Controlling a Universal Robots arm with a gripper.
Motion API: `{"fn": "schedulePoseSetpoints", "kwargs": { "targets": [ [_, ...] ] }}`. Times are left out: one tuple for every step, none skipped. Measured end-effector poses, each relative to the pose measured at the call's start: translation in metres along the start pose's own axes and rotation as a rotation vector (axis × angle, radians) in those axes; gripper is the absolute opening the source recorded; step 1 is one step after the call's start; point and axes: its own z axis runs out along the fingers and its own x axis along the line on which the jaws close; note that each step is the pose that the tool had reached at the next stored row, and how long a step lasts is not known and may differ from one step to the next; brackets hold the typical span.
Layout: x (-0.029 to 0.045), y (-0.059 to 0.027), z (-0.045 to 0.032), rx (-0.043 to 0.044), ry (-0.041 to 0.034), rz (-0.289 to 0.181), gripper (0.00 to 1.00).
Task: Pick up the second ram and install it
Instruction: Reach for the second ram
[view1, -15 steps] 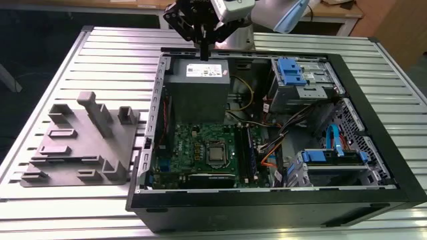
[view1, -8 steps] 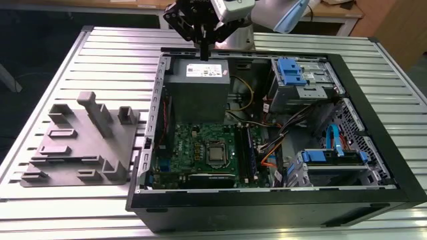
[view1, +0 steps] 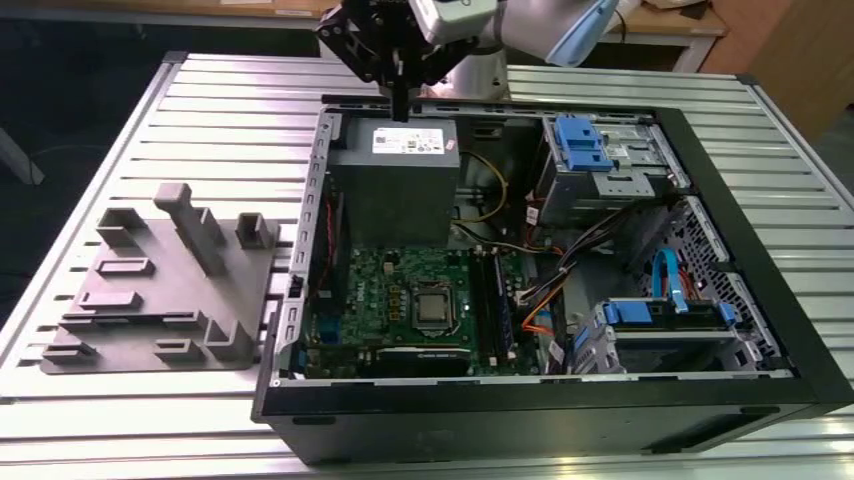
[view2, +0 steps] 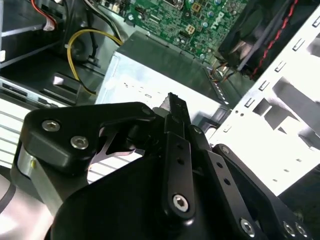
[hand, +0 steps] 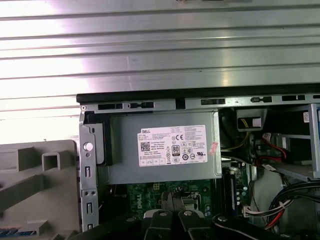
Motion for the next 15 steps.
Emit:
{"fn": "schedulePoseSetpoints", "kwargs": {
  "targets": [
    [0.002, -0.0001, 0.0, 0.0, 0.0, 0.0, 0.07],
    [0.0039, -0.0003, 0.0, 0.0, 0.0, 0.0, 0.07],
    [0.0058, -0.0004, 0.0, 0.0, 0.0, 0.0, 0.07],
    [0.0077, -0.0006, 0.0, 0.0, 0.0, 0.0, 0.07],
    [0.0098, -0.0007, -0.0001, 0.0, 0.0001, 0.0, 0.07],
    [0.0119, -0.0009, -0.0001, 0.0001, 0.0001, 0.0, 0.07],
    [0.0138, -0.001, -0.0001, 0.0001, 0.0001, 0.0, 0.07],
    [0.0155, -0.0012, -0.0001, 0.0, 0.0, 0.0, 0.07],
    [0.0174, -0.0013, -0.0001, 0.0, 0.0, 0.0, 0.07],
    [0.0192, -0.0014, -0.0001, 0.0, 0.0, 0.0, 0.07],
    [0.0211, -0.0016, -0.0002, 0.0, 0.0, 0.0, 0.07],
    [0.0227, -0.0017, -0.0002, -0.0001, 0.0, 0.0, 0.07],
    [0.0244, -0.0018, -0.0002, -0.0001, 0.0, 0.0, 0.07],
    [0.026, -0.002, -0.0002, 0.0, 0.0, 0.0, 0.07],
    [0.0275, -0.0021, -0.0002, 0.0, 0.0, 0.0, 0.07]
  ]
}}
